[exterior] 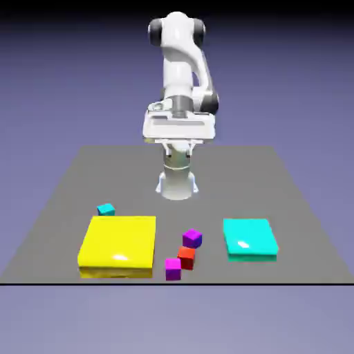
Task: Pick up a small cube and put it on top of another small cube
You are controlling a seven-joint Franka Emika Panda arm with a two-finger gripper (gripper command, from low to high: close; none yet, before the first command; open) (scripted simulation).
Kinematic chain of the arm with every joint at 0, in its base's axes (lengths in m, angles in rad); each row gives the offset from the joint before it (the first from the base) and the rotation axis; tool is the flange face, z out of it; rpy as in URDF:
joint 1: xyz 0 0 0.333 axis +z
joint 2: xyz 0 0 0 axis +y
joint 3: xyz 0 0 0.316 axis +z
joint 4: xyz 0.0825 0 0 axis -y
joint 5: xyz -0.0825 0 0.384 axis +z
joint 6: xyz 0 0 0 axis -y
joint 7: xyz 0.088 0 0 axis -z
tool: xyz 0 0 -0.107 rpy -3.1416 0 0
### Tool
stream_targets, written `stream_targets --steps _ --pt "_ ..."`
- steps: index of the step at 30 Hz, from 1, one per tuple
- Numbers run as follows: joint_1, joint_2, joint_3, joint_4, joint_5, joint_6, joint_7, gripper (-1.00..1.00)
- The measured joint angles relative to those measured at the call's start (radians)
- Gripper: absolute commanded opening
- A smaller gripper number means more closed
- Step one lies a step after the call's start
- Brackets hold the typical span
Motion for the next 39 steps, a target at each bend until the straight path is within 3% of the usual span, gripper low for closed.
stream_targets --steps 34,39 --pt "1.232 1.025 -0.988 0.26 1.062 -0.25 -0.417 0.0" --pt "1.147 1.106 -0.889 0.314 1.194 -0.247 -0.514 0.0"
